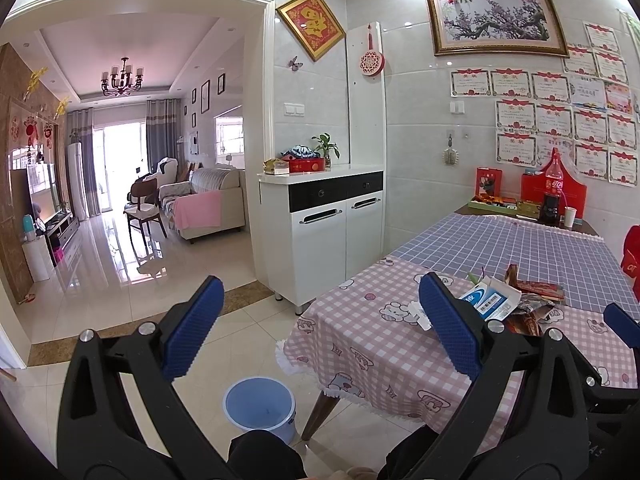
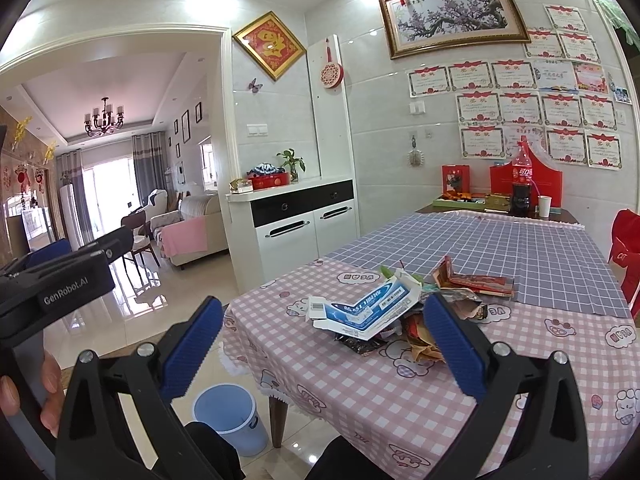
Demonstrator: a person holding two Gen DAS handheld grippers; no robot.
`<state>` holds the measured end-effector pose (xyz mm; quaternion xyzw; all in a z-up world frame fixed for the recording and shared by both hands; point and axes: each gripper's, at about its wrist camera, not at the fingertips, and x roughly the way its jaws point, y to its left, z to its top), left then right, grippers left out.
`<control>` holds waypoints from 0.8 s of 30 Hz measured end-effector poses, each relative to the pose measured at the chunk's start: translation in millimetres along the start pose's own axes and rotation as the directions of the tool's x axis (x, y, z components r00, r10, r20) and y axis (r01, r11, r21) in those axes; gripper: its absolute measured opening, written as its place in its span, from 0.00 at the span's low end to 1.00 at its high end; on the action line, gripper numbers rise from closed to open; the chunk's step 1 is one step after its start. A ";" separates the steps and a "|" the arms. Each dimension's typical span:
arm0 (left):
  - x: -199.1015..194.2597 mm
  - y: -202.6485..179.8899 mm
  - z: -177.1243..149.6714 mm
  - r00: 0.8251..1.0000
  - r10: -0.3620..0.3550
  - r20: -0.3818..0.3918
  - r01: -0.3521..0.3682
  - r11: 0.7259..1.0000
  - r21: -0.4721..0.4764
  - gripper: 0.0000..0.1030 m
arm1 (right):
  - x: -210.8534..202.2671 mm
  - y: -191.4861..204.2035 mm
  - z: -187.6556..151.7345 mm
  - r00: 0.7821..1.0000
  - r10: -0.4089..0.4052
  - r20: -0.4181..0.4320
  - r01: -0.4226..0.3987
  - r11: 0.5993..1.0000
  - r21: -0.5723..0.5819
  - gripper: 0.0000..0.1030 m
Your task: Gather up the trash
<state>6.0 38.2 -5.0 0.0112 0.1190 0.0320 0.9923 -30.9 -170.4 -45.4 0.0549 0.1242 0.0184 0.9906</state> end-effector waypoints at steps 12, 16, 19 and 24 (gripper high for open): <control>0.4 0.8 -0.7 1.000 0.000 -0.003 0.000 1.000 0.002 0.93 | 3.2 -0.2 -1.2 1.000 0.003 -0.006 -0.003 1.000 0.006 0.96; 0.7 1.0 -1.2 1.000 0.000 -0.004 0.000 1.000 0.003 0.93 | 3.4 -0.2 -1.6 1.000 0.004 -0.007 -0.004 1.000 0.008 0.96; 1.1 0.2 -2.4 1.000 0.000 -0.007 0.000 1.000 0.008 0.93 | 2.7 -0.1 -2.5 1.000 0.004 -0.008 -0.004 1.000 0.009 0.96; 1.4 -2.5 -3.1 1.000 -0.003 -0.013 0.003 1.000 0.014 0.93 | 2.9 -0.9 -3.5 1.000 0.002 -0.009 -0.002 1.000 0.010 0.96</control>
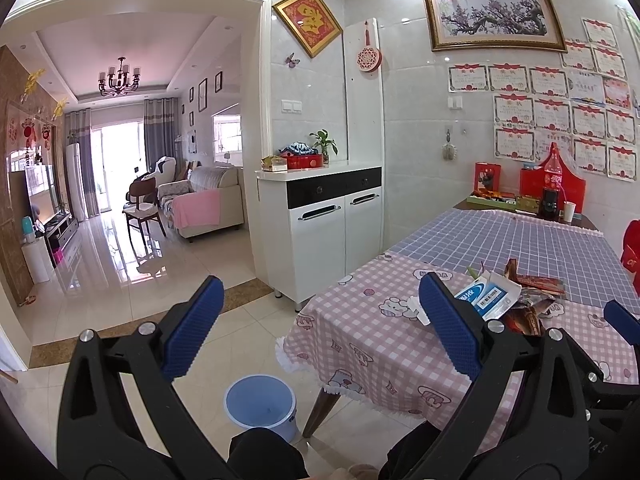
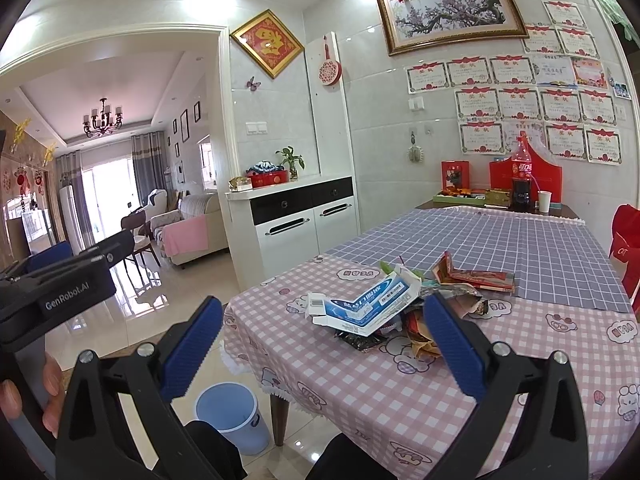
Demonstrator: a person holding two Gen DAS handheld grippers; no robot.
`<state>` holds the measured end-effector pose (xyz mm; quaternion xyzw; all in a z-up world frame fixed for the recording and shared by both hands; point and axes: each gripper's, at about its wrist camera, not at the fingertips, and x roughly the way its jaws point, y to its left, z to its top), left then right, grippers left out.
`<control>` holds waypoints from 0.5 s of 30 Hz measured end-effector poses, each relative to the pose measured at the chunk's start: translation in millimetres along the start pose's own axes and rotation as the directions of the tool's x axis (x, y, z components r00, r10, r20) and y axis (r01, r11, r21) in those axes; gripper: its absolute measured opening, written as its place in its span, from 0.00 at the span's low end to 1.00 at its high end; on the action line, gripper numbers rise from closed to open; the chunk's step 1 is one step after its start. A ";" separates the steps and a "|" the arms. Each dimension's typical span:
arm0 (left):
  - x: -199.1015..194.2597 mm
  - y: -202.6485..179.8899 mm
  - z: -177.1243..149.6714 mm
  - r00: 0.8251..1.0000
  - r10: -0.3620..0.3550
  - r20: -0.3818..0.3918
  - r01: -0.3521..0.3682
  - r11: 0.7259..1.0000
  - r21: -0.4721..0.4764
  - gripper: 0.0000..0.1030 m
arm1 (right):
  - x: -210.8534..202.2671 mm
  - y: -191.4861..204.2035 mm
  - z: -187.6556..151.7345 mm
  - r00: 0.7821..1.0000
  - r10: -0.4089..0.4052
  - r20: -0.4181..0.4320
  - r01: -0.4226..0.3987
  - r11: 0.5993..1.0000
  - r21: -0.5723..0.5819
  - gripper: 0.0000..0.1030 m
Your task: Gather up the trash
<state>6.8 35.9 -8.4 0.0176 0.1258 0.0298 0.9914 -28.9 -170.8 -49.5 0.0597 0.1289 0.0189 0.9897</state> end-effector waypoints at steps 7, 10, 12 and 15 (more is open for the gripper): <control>-0.1 -1.3 -0.2 1.000 0.000 -0.004 0.000 1.000 0.006 0.93 | -0.2 -1.1 -1.9 1.000 0.002 -0.006 -0.002 1.000 0.005 0.96; -0.2 -1.7 -1.0 1.000 -0.002 -0.007 0.002 1.000 0.009 0.93 | -1.0 -2.1 -2.3 1.000 0.001 -0.006 -0.001 1.000 0.008 0.96; 0.4 -2.7 -0.9 1.000 -0.002 -0.008 0.002 1.000 0.013 0.93 | -1.2 -2.7 -2.5 1.000 -0.001 -0.005 0.001 1.000 0.010 0.96; 0.3 -3.5 -1.3 1.000 -0.003 -0.010 0.003 1.000 0.016 0.93 | -0.6 -4.3 -2.1 1.000 -0.001 -0.009 0.001 1.000 0.014 0.96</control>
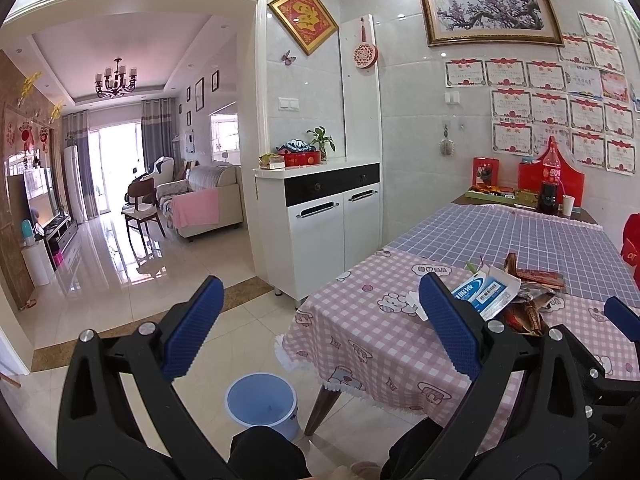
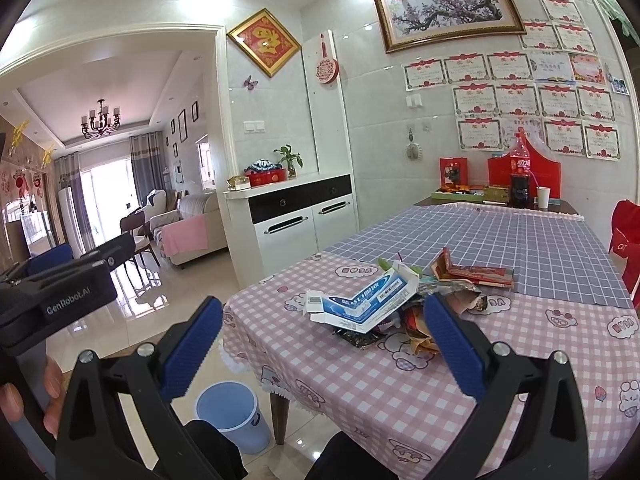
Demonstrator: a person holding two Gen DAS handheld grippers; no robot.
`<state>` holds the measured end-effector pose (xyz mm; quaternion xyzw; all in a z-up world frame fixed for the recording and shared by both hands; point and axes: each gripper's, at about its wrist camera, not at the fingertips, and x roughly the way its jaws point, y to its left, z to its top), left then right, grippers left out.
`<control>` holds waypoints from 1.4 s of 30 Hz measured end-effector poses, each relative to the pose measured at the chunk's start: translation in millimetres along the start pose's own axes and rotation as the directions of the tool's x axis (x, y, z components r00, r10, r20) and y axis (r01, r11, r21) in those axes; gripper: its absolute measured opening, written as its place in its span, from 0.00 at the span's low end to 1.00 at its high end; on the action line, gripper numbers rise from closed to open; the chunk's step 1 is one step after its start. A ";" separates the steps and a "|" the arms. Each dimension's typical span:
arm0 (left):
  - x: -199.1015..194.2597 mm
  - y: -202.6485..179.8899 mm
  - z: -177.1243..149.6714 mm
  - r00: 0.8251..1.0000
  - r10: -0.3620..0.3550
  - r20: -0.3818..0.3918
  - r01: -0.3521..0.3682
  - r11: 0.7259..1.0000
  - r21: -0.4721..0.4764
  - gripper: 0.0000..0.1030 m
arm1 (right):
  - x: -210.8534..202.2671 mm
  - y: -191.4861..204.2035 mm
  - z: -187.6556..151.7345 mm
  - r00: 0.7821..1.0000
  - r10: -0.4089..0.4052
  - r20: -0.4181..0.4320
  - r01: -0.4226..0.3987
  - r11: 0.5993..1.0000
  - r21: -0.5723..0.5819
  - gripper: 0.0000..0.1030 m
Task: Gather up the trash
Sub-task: 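Reach the left tool to the white-and-blue medicine box and grasp it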
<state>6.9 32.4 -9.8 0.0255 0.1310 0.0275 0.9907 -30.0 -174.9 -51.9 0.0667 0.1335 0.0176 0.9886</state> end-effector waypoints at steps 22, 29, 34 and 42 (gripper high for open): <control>71.0 -22.9 -32.2 0.971 -0.112 -0.212 0.120 0.992 0.028 0.93 | 43.6 -67.0 -28.1 0.985 -0.118 -0.128 0.135 0.981 0.136 0.96; 125.4 -67.5 -57.3 0.890 -0.284 -0.357 0.297 0.955 -0.019 0.93 | 85.3 -114.6 -49.0 0.968 -0.142 -0.207 0.187 0.959 0.213 0.96; 162.2 -91.9 -57.7 0.850 -0.366 -0.380 0.354 0.930 -0.105 0.93 | 109.2 -130.3 -39.5 0.972 -0.136 -0.192 0.179 0.957 0.227 0.96; 199.1 -109.7 -54.4 0.827 -0.396 -0.400 0.353 0.918 -0.178 0.93 | 142.4 -142.7 -22.6 0.969 -0.160 -0.187 0.199 0.956 0.214 0.96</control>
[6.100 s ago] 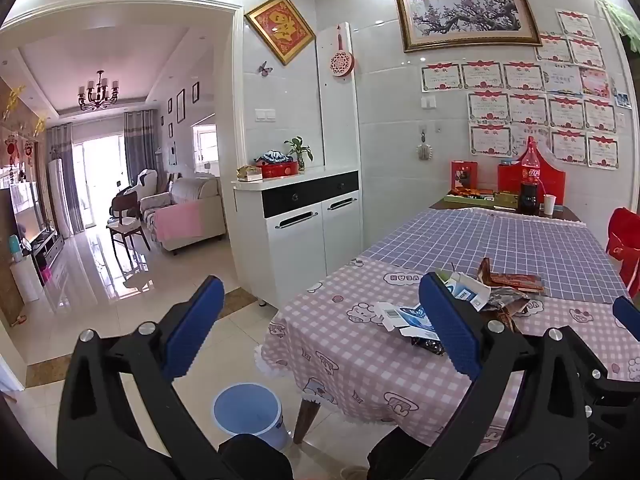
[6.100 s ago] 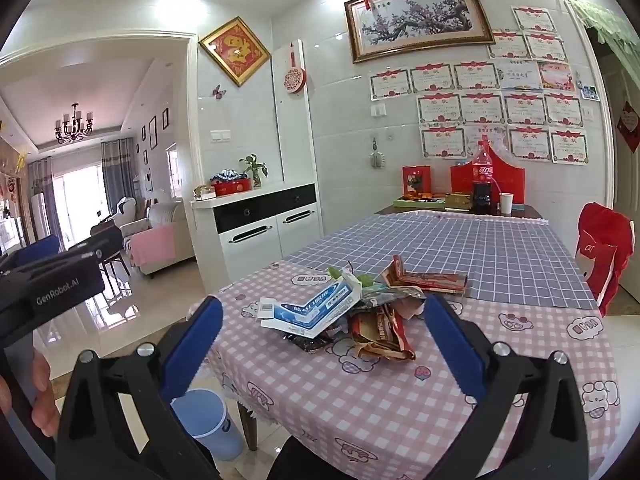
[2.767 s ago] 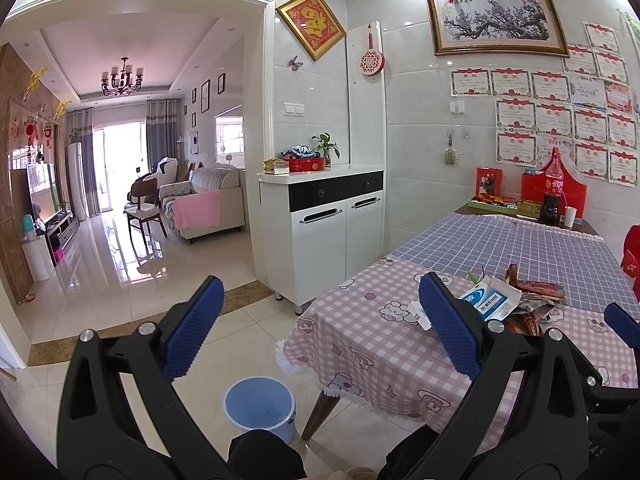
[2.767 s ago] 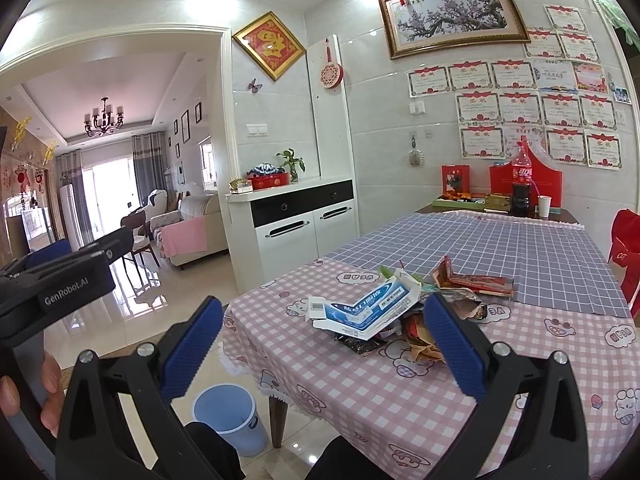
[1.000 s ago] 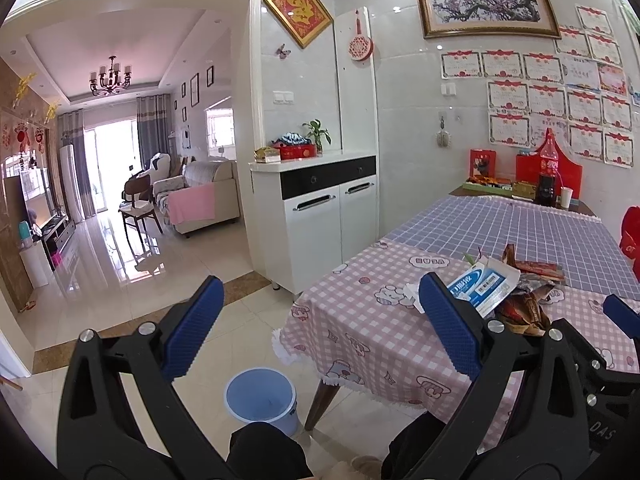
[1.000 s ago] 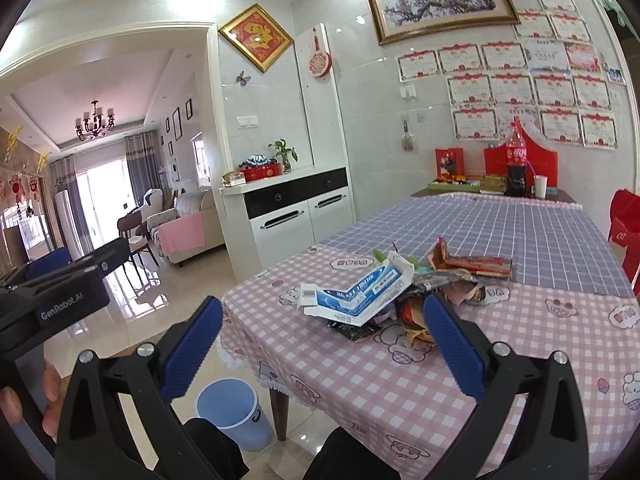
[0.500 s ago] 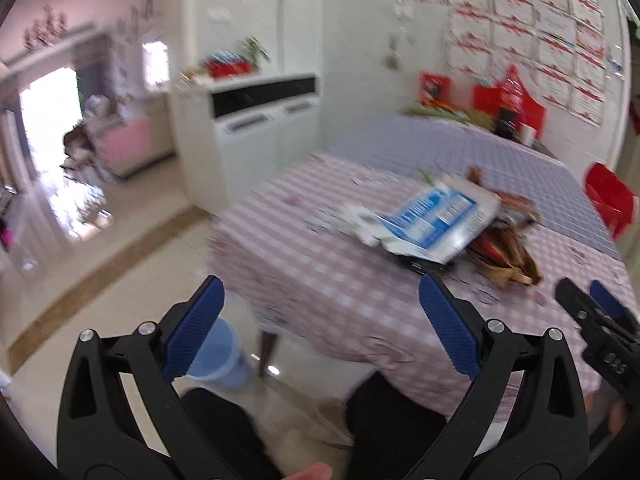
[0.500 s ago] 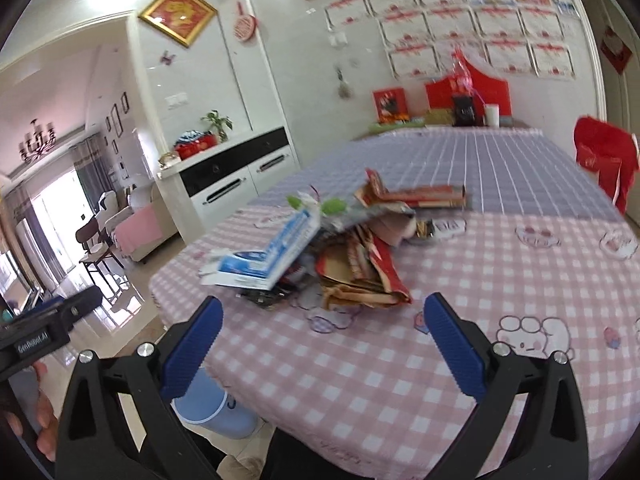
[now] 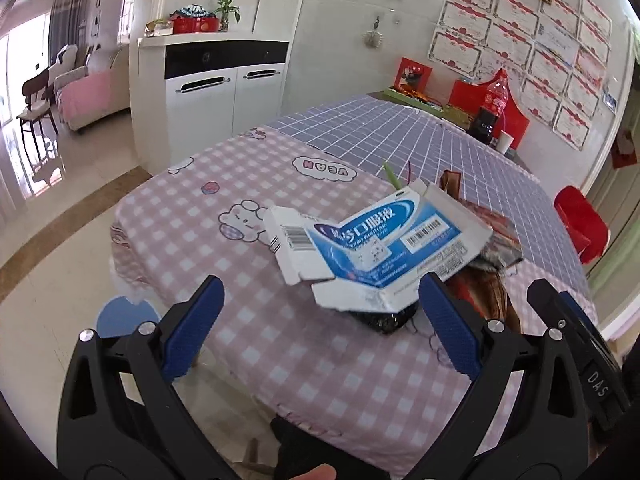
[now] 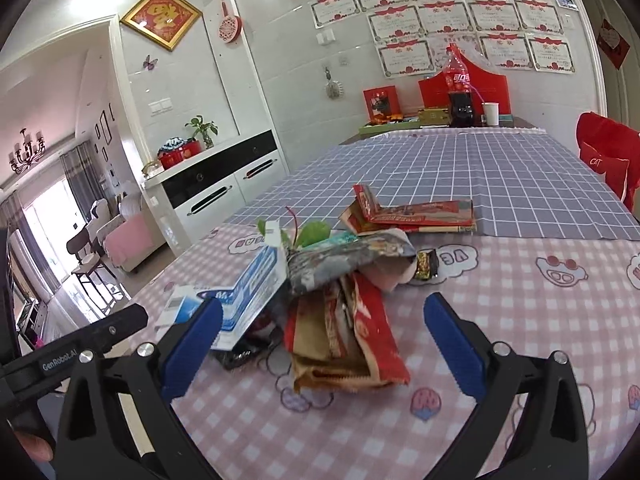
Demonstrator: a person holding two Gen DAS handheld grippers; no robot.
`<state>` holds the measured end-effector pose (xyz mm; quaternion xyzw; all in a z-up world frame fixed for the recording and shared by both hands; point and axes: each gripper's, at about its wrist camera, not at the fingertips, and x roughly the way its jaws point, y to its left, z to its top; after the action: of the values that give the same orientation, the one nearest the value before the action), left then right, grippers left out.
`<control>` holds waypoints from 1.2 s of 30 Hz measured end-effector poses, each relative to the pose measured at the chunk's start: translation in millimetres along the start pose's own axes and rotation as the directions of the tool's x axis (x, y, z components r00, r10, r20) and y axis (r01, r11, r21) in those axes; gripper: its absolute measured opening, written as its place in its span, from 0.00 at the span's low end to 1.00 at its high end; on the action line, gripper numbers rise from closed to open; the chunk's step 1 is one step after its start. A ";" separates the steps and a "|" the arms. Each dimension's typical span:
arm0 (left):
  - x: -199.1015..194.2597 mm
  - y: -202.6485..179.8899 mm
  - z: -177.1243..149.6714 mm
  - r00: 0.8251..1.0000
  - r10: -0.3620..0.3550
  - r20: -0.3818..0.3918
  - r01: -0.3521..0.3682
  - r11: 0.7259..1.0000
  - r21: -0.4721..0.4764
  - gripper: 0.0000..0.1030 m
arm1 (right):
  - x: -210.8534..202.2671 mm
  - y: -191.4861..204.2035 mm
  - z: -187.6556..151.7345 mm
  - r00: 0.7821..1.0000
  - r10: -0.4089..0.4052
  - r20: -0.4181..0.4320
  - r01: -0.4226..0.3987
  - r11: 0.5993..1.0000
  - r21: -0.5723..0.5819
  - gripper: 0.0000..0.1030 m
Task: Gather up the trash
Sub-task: 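Reach the left tool to the white-and-blue medicine box and grasp it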
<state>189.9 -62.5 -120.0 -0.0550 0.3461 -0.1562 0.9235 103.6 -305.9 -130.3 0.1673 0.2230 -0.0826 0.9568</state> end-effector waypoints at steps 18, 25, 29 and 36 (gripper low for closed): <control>84.8 12.1 14.0 0.986 -0.067 -0.150 0.048 0.991 -0.125 0.65 | 79.4 -46.6 33.6 0.992 0.100 -0.076 -0.070 0.941 0.330 0.63; 94.1 17.0 11.7 0.975 -0.149 -0.165 0.127 0.982 -0.140 0.34 | 97.0 -55.3 33.6 0.985 0.147 -0.087 -0.106 0.927 0.360 0.24; 81.1 15.3 15.2 0.976 -0.196 -0.096 0.182 0.974 -0.135 0.10 | 85.3 -48.5 37.9 0.989 0.147 -0.027 -0.131 0.939 0.319 0.14; 46.3 20.2 29.0 0.958 -0.283 0.035 0.285 0.945 -0.163 0.03 | 56.8 -21.0 52.3 0.993 0.105 0.050 -0.112 0.977 0.180 0.08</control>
<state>247.0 -58.6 -131.1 -0.1822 0.3412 -0.2577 0.8854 170.0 -348.8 -117.9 0.2643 0.1857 -0.0538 0.9449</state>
